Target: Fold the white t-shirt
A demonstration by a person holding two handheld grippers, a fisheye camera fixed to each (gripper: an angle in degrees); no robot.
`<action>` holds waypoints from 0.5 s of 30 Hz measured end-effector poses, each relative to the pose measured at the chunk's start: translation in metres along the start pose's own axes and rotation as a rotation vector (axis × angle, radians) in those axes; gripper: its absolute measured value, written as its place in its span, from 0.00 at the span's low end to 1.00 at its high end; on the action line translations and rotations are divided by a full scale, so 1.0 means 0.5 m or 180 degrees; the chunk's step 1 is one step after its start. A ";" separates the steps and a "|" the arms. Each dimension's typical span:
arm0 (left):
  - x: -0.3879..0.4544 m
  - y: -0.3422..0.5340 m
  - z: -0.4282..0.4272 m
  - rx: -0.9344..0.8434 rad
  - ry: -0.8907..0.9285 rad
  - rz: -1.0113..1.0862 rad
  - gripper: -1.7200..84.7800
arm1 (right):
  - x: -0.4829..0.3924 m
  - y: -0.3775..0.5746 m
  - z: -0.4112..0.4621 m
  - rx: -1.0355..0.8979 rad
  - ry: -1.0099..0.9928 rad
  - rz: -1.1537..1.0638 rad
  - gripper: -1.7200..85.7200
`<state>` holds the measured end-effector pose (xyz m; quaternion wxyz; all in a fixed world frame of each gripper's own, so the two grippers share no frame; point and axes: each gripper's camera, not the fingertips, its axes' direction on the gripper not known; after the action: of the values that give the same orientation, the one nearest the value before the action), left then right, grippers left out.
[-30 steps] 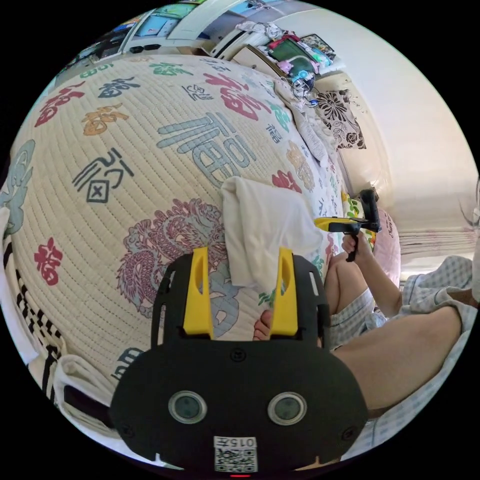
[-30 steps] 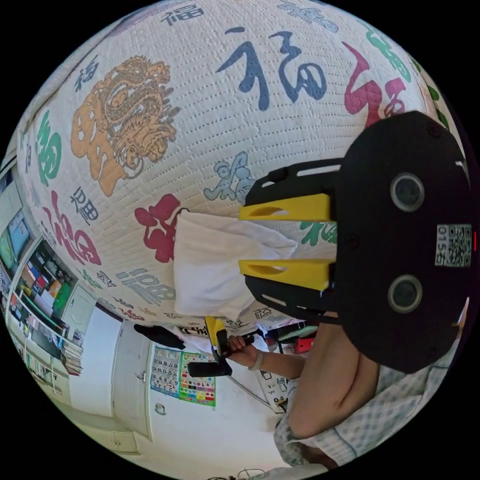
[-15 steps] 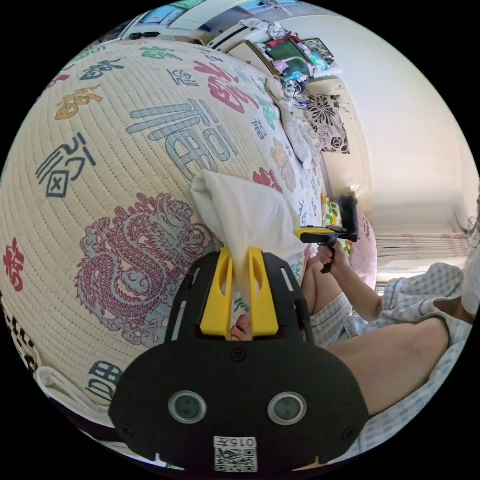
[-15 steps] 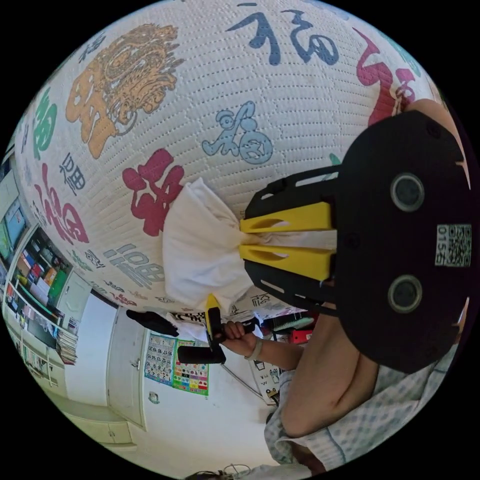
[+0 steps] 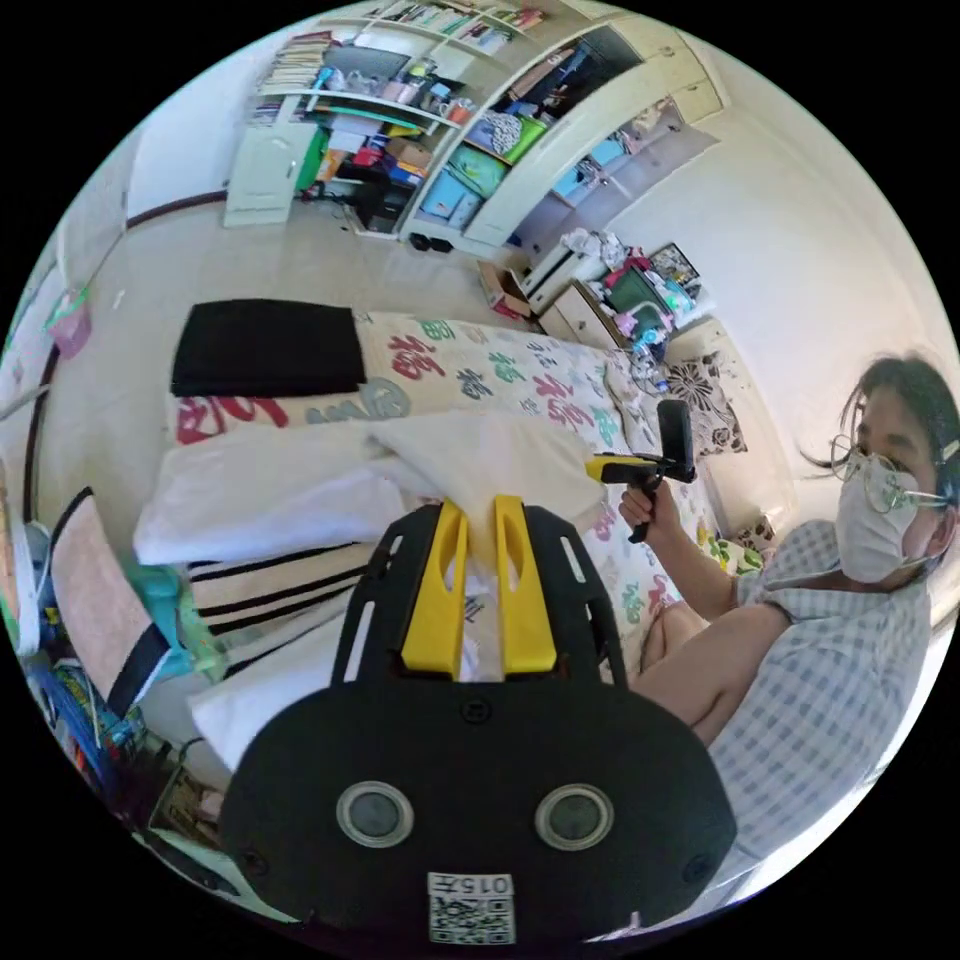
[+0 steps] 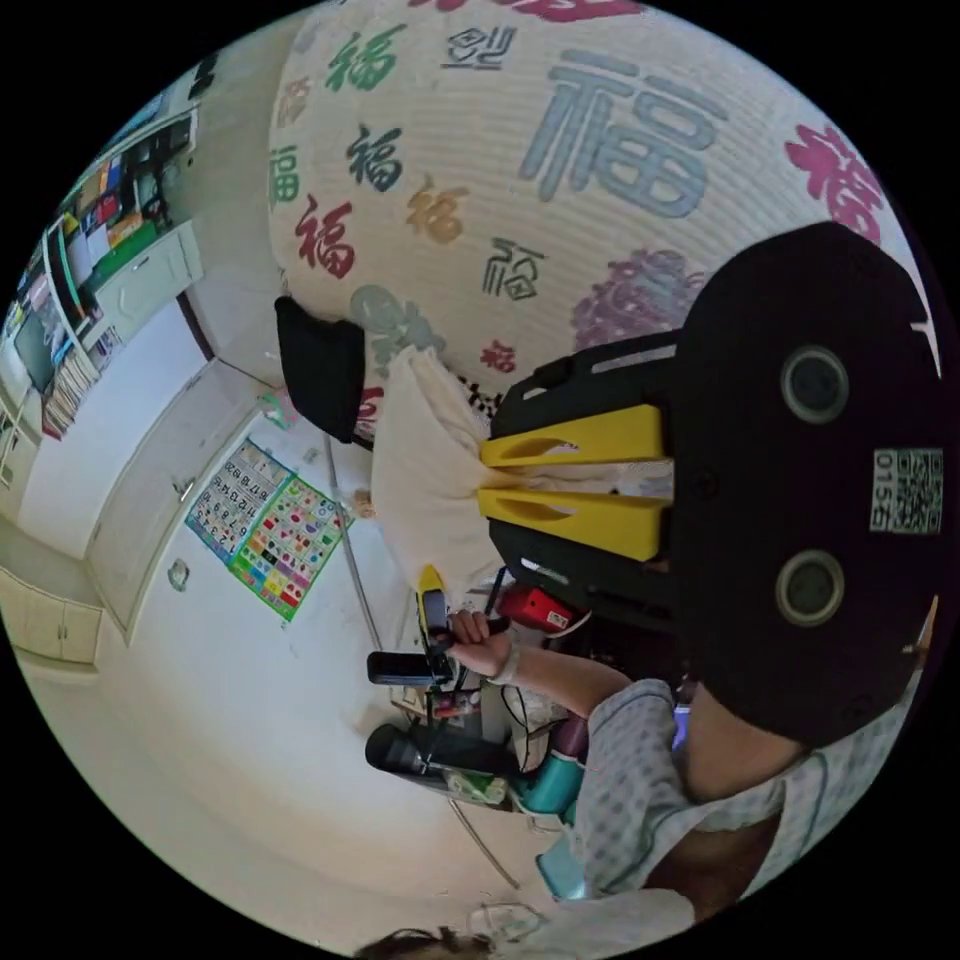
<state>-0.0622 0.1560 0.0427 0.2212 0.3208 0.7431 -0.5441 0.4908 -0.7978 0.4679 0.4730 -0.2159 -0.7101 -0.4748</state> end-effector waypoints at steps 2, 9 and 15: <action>-0.043 -0.018 -0.051 0.0089 -0.0339 -0.0122 0.07 | 0.006 -0.082 0.090 -0.0085 -0.0101 0.0005 0.07; -0.302 -0.042 0.099 -0.0622 -0.1213 -0.0994 0.10 | 0.144 -0.239 0.427 -0.0852 0.0450 0.0693 0.08; -0.146 -0.013 0.127 -0.0160 -0.1763 -0.0551 0.06 | 0.116 -0.180 0.311 -0.0344 0.1178 0.0198 0.02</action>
<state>-0.0170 0.0771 0.0767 0.3763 0.0898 0.6922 -0.6093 0.3235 -0.7107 0.4608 0.5977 -0.1719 -0.5774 -0.5289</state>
